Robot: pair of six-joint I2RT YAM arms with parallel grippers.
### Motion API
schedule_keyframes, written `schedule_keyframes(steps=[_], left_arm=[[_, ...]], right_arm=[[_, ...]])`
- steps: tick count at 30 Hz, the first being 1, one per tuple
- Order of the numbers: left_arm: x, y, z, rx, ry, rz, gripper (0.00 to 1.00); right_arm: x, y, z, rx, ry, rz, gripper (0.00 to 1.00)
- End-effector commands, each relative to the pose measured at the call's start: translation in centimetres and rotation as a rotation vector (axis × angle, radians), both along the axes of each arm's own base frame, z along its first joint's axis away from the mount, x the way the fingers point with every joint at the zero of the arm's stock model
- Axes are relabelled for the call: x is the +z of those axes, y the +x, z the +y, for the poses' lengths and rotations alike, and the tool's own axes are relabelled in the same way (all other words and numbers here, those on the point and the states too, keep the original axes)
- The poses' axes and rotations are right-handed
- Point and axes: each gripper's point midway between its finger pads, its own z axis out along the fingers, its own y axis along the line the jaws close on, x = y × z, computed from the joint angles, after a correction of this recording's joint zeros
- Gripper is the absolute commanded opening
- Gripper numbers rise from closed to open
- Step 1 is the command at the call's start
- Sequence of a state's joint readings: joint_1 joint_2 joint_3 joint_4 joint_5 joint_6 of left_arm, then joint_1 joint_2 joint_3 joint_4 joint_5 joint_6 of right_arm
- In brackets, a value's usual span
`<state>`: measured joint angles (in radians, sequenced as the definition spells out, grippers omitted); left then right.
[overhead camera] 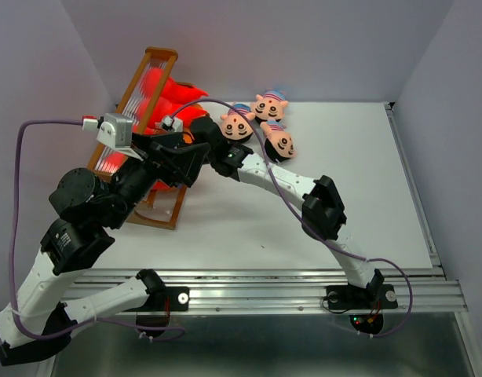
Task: Place and organize the stuffed toys onto the shelf
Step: Place the stuffed toy onto shelf
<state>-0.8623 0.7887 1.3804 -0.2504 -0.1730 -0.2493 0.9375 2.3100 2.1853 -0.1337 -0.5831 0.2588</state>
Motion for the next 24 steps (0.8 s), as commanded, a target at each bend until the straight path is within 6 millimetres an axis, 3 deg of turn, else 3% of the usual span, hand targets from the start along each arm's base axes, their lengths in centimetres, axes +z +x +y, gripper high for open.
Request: schedule_keyframes(steps=[1, 6, 12, 16, 17, 21, 23, 24], left_arm=[[1.4, 0.1, 0.1, 0.009, -0.046, -0.032, 0.89], [1.5, 0.0, 0.1, 0.002, -0.049, -0.033, 0.89], [1.8, -0.4, 0.2, -0.011, -0.069, -0.032, 0.89], [2.1, -0.8, 0.2, -0.028, -0.088, -0.030, 0.89], [2.2, -0.8, 0.2, -0.030, -0.091, -0.029, 0.89], [2.4, -0.9, -0.1, -0.045, -0.091, -0.024, 0.93], [2.3, -1.0, -0.2, -0.049, -0.088, -0.017, 0.97], [2.2, -0.9, -0.2, -0.047, -0.089, -0.014, 0.98]], right_arm=[[3.2, -0.8, 0.5, 0.048, 0.077, -0.092, 0.53], [4.8, -1.6, -0.2, 0.073, 0.092, -0.122, 0.69], [5.8, -1.9, -1.2, 0.069, 0.084, -0.157, 0.74], [7.7, -2.4, -2.6, 0.079, 0.094, -0.197, 0.82], [7.2, -2.5, -2.7, 0.087, 0.085, -0.197, 0.84], [9.1, -2.3, -5.3, 0.109, 0.092, -0.258, 0.90], [10.1, -2.3, -7.0, 0.117, 0.092, -0.307, 0.92], [11.5, -2.0, -8.8, 0.121, 0.109, -0.340, 0.93]])
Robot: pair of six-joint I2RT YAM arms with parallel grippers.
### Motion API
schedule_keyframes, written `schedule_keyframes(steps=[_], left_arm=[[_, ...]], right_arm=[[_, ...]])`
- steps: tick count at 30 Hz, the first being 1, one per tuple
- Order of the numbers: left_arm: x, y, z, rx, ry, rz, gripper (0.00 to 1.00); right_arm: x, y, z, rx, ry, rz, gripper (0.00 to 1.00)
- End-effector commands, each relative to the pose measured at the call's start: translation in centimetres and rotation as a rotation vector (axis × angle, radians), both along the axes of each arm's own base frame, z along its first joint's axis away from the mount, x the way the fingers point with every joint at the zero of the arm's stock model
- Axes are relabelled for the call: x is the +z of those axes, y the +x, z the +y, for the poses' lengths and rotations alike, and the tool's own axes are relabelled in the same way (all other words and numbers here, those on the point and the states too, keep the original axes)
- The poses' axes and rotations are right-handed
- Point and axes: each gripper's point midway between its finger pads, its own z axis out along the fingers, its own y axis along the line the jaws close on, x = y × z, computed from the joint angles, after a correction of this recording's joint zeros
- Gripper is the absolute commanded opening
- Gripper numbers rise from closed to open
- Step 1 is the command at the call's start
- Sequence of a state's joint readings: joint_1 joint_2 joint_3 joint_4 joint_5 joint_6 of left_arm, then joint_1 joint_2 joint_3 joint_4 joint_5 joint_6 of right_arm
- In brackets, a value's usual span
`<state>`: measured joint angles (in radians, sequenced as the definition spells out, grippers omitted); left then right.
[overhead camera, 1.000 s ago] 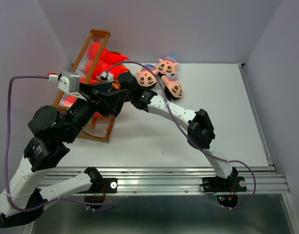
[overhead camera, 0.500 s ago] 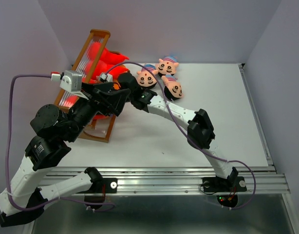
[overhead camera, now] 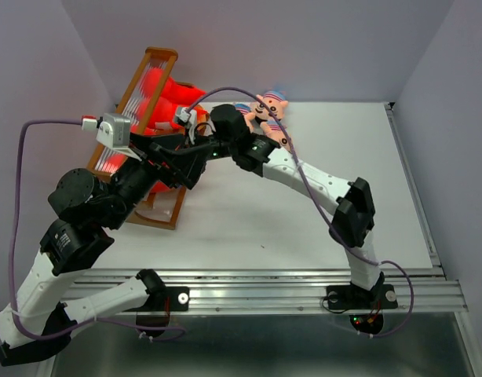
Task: Place and organize the stuffed toys onto the shelf
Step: Place the stuffed toy onto shelf, then grab a stuffed toy with the left arm
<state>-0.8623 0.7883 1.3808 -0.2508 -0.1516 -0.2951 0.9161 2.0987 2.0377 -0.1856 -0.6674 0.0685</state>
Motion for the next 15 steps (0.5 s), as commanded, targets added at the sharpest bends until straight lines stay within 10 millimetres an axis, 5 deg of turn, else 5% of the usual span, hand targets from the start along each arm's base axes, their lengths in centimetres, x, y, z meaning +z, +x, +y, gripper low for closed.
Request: schedule_keyframes(steps=[1, 4, 5, 6, 8, 9, 11, 12, 14, 15], left_arm=[[2.1, -0.5, 0.2, -0.014, -0.059, -0.036, 0.99], [1.7, -0.5, 0.3, -0.012, -0.065, -0.026, 0.99], [1.7, -0.4, 0.2, -0.011, -0.068, -0.026, 0.99], [1.3, -0.3, 0.0, -0.015, -0.066, -0.018, 0.99], [0.8, -0.1, -0.5, -0.023, -0.057, -0.008, 0.99], [0.2, 0.2, -1.0, -0.029, -0.041, 0.004, 0.99], [-0.6, 0.7, -1.7, -0.035, -0.025, 0.022, 0.99], [-1.1, 0.9, -2.2, -0.043, -0.012, 0.033, 0.99], [-2.3, 1.8, -3.5, -0.052, 0.011, 0.055, 0.99], [-2.8, 2.1, -3.9, -0.056, 0.017, 0.061, 0.99]], right_arm=[[5.1, 0.3, -5.4, 0.034, 0.069, -0.141, 0.93], [4.7, 1.5, -9.3, 0.026, 0.056, -0.161, 0.94], [6.3, 1.0, -11.2, 0.015, 0.074, -0.191, 0.96], [3.9, 1.0, -12.7, 0.008, 0.033, -0.151, 0.98], [4.5, 2.0, -16.7, -0.059, 0.021, -0.193, 0.98], [2.2, 3.3, -19.4, -0.115, -0.035, -0.167, 0.99], [1.5, 3.1, -21.8, -0.160, -0.066, -0.167, 1.00], [2.5, 4.3, -25.3, -0.250, -0.065, -0.188, 1.00], [0.6, 5.1, -29.1, -0.334, -0.088, -0.148, 1.00], [0.4, 6.5, -32.7, -0.424, -0.096, -0.136, 1.00]])
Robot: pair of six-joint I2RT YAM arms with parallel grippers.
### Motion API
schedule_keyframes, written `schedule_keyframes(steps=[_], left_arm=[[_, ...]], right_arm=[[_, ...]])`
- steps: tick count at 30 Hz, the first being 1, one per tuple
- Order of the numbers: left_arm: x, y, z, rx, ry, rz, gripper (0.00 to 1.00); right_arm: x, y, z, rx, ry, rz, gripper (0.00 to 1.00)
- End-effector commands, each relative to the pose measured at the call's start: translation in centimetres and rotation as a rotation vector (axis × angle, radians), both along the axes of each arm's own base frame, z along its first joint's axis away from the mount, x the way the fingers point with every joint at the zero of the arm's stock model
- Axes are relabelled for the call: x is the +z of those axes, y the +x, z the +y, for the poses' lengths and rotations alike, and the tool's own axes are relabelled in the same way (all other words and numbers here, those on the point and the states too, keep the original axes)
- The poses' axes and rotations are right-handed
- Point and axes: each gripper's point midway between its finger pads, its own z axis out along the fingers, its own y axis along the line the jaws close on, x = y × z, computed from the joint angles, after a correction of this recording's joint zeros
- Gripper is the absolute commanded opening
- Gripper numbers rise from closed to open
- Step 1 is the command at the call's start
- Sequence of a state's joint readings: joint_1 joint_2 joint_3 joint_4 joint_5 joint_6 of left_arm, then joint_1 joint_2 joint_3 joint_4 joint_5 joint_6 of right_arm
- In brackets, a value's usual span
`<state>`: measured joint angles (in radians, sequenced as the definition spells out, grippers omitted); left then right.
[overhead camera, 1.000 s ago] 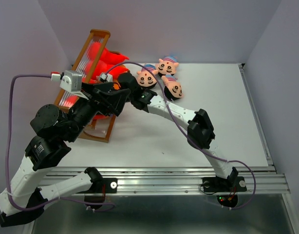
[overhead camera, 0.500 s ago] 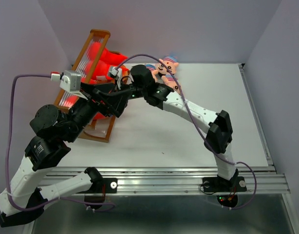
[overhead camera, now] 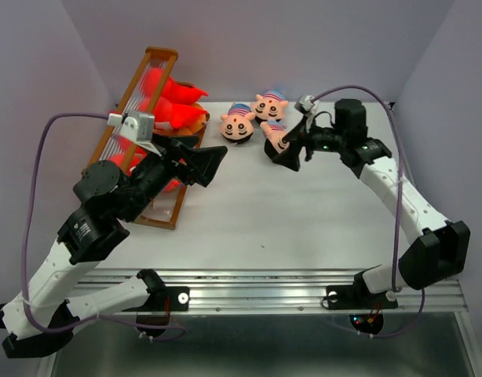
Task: Place and organize the stuffed toys onto the shelf
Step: Grab a stuffed toy with the left arm
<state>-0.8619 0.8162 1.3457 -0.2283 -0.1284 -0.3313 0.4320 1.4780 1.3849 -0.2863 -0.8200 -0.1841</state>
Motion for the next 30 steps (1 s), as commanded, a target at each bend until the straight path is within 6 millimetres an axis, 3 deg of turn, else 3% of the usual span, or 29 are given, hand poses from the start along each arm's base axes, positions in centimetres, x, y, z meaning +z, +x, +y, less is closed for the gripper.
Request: schedule_keyframes(steps=[1, 2, 6, 7, 8, 9, 12, 13, 14, 16, 17, 20, 22, 23, 25, 26, 30], left_arm=[[-1.6, 2.1, -2.8, -0.022, 0.015, 0.019, 0.99], [-2.3, 2.5, -3.3, -0.032, 0.030, 0.025, 0.99], [-5.1, 4.8, -5.2, -0.070, 0.068, 0.072, 0.99], [-6.3, 5.8, -6.0, -0.079, 0.086, 0.097, 0.99], [-9.5, 8.7, -8.7, -0.125, 0.107, 0.163, 0.99], [-9.5, 8.7, -8.8, -0.126, 0.107, 0.164, 0.99], [-12.1, 11.3, -11.1, -0.143, 0.131, 0.210, 0.99], [-11.9, 12.1, -11.6, -0.134, 0.125, 0.201, 0.98], [-13.9, 13.6, -12.6, -0.125, 0.149, 0.239, 0.98], [-14.2, 15.4, -13.6, -0.102, 0.153, 0.235, 0.98], [-16.5, 16.8, -14.4, -0.088, 0.182, 0.272, 0.98], [-19.2, 20.4, -15.5, -0.033, 0.214, 0.296, 0.98], [-19.7, 22.3, -15.9, -0.004, 0.216, 0.295, 0.98], [-21.8, 23.6, -16.3, 0.010, 0.240, 0.320, 0.98], [-21.9, 25.6, -16.2, 0.051, 0.236, 0.308, 0.98], [-23.6, 26.6, -16.4, 0.065, 0.256, 0.321, 0.98], [-25.5, 30.1, -16.3, 0.134, 0.262, 0.326, 0.96]], right_arm=[[-0.9, 0.8, -8.9, -0.164, -0.012, -0.019, 1.00], [-1.6, 1.4, -11.5, -0.226, -0.021, 0.000, 1.00], [-4.6, -0.2, -14.8, -0.284, -0.060, 0.051, 1.00], [-5.3, -0.3, -15.7, -0.302, -0.061, 0.062, 1.00], [-7.8, -1.7, -17.0, -0.323, -0.073, 0.089, 1.00], [-7.8, -1.7, -17.0, -0.321, -0.075, 0.086, 1.00], [-9.7, -2.4, -17.6, -0.326, -0.072, 0.125, 1.00], [-10.6, -2.6, -17.8, -0.330, -0.073, 0.146, 1.00], [-10.9, -2.8, -17.7, -0.321, -0.070, 0.154, 1.00], [-11.3, -2.8, -18.2, -0.333, -0.066, 0.168, 1.00], [-11.5, -2.8, -18.3, -0.334, -0.068, 0.173, 1.00], [-12.0, -2.9, -18.3, -0.332, -0.075, 0.177, 1.00], [-12.2, -2.9, -18.6, -0.344, -0.077, 0.181, 1.00], [-12.2, -2.9, -18.6, -0.345, -0.079, 0.178, 1.00], [-12.3, -3.0, -18.7, -0.349, -0.087, 0.167, 1.00], [-12.3, -3.0, -18.8, -0.353, -0.091, 0.164, 1.00], [-12.6, -2.9, -19.0, -0.359, -0.101, 0.164, 1.00]])
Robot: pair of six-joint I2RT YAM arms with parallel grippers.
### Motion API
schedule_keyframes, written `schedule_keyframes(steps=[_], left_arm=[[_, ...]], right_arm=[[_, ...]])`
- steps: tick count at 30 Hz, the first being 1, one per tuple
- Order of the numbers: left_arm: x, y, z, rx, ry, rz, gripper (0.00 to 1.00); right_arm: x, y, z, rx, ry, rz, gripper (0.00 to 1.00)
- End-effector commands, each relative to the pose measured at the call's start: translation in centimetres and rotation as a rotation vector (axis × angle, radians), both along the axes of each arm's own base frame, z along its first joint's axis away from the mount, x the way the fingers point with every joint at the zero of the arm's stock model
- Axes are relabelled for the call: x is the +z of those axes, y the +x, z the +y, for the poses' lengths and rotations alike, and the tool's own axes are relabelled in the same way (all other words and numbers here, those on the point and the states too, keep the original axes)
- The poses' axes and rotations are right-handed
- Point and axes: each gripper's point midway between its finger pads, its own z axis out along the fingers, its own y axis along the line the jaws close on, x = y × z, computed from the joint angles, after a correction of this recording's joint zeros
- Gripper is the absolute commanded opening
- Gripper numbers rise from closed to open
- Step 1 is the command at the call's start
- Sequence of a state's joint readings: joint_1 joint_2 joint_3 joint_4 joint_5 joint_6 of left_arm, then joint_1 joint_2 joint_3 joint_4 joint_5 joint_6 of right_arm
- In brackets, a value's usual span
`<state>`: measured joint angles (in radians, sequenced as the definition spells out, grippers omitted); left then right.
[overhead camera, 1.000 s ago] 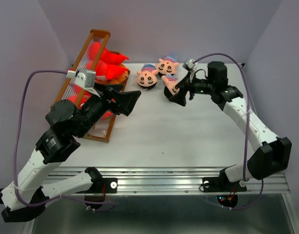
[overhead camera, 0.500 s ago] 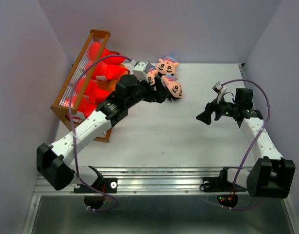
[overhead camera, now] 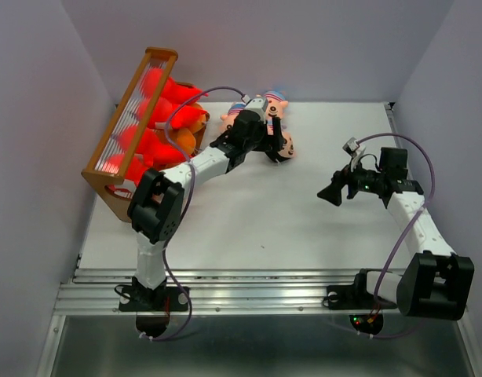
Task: Place and organize the stuffed toys onto the shelf
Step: Grab a stuffed toy with the left arm
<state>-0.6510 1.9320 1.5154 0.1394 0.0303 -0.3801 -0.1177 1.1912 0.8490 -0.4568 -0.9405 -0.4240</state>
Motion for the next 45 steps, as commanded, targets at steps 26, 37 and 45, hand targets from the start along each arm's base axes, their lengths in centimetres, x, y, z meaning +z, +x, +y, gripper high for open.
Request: schedule_keyframes(steps=[26, 37, 45], left_arm=[[-5.0, 6.5, -3.6, -0.033, -0.040, 0.073, 0.35], [4.9, 3.7, -4.1, -0.140, -0.182, -0.039, 0.00], [15.3, 1.2, -1.8, -0.134, -0.329, -0.179, 0.00]], right_arm=[[-0.2, 1.0, -0.8, -0.008, -0.045, -0.045, 1.00], [-0.2, 0.9, -0.9, -0.014, -0.056, -0.055, 1.00], [0.1, 0.9, -0.8, -0.012, -0.055, -0.064, 1.00]])
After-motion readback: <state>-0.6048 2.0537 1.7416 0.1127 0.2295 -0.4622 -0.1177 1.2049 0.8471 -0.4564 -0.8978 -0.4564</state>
